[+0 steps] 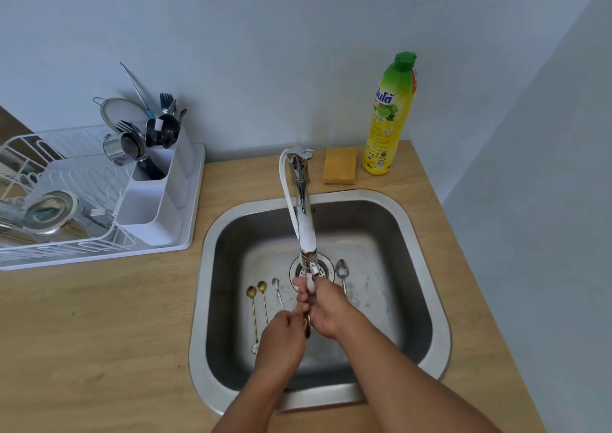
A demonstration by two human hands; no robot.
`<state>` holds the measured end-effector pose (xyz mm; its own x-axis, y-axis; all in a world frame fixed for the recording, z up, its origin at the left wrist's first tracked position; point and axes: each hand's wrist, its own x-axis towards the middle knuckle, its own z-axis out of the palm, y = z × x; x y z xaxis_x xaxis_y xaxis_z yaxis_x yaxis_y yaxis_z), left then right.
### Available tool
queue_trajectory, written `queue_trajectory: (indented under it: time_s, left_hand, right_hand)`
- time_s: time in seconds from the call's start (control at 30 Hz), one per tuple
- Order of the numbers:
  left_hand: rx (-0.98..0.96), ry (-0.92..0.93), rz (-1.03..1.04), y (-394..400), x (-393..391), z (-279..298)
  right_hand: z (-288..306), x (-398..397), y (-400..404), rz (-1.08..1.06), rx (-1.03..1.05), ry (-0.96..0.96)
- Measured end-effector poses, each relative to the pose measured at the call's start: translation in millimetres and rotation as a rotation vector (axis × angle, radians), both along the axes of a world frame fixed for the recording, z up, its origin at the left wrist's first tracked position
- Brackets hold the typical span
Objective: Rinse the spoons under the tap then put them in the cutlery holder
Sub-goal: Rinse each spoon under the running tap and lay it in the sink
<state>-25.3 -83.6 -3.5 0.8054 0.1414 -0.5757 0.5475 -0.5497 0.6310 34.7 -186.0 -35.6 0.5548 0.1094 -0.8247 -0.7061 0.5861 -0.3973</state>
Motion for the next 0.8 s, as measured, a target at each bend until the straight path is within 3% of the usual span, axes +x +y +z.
queue_trajectory:
  time_s: [0.17,0.33,0.43,0.63,0.8]
  left_hand:
    - [-0.152,0.016,0.085,-16.0,14.6,-5.5]
    - [-0.511,0.104,0.427,-36.4,29.9,-11.8]
    - [-0.532,0.176,0.441,-40.1,36.1,-12.1]
    - [-0.584,0.269,0.465,-45.3,49.8,-18.4]
    - [-0.642,0.249,0.522,-54.9,55.7,-8.8]
  right_hand:
    - [5.8,-0.7,-14.5,0.078,-0.241,-0.113]
    - [8.8,-17.5,-21.0,0.177,-0.411,-0.190]
    - [5.3,-31.0,-25.6,0.152,-0.521,-0.206]
    - [13.0,-45.8,-40.3,0.209,-0.469,-0.235]
    - [14.3,-45.1,-35.2,0.314,-0.700,-0.294]
